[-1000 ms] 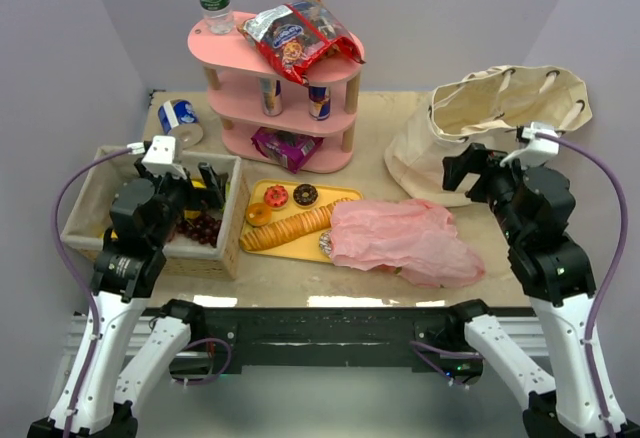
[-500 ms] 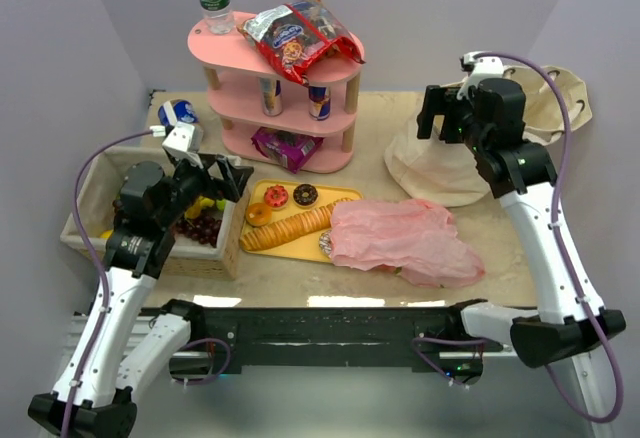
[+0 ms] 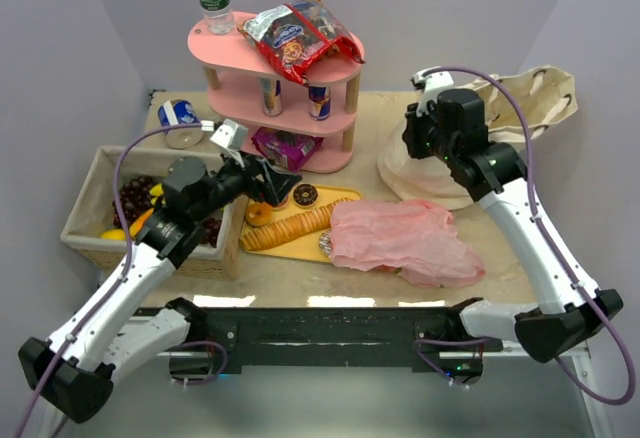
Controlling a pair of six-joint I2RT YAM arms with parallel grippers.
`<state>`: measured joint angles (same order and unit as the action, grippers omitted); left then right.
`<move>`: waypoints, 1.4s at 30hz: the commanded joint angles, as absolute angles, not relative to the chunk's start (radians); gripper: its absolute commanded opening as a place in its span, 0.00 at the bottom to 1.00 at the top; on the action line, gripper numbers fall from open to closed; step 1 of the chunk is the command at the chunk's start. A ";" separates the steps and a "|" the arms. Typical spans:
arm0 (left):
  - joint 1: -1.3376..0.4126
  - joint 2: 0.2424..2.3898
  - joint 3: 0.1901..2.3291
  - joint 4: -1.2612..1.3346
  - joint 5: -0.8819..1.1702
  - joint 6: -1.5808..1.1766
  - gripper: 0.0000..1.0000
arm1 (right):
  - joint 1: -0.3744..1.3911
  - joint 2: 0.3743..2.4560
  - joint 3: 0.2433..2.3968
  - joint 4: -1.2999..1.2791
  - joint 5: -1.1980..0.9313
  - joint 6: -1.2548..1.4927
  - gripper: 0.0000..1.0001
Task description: Place the mixed food into the grocery bags and tie them
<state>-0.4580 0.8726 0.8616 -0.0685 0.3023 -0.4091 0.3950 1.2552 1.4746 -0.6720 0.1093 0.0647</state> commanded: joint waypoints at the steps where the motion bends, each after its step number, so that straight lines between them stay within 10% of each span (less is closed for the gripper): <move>1: -0.612 0.955 0.879 0.113 0.227 -0.485 0.93 | 0.514 1.209 1.497 -0.742 0.072 0.089 0.11; 7: -0.709 1.038 0.953 0.143 0.196 -0.495 0.93 | 0.575 1.155 1.496 -0.770 0.049 0.146 0.07; 10: -0.707 1.039 0.980 0.130 0.176 -0.483 0.95 | 0.575 1.138 1.489 -0.758 0.066 0.156 0.29; 14: -0.706 1.055 1.063 0.023 0.132 -0.417 0.98 | 0.575 1.141 1.543 -0.805 0.066 0.186 0.83; 17: -0.696 1.068 1.163 -0.110 0.062 -0.358 1.00 | 0.572 1.156 1.617 -0.843 0.118 0.205 0.97; 27: -0.454 1.198 1.420 -0.190 0.034 -0.311 1.00 | 0.571 1.351 1.922 -0.689 0.045 0.207 0.99; 42: -0.433 1.086 1.226 -0.121 -0.056 -0.359 1.00 | 0.571 1.773 2.247 -0.221 0.018 0.255 0.99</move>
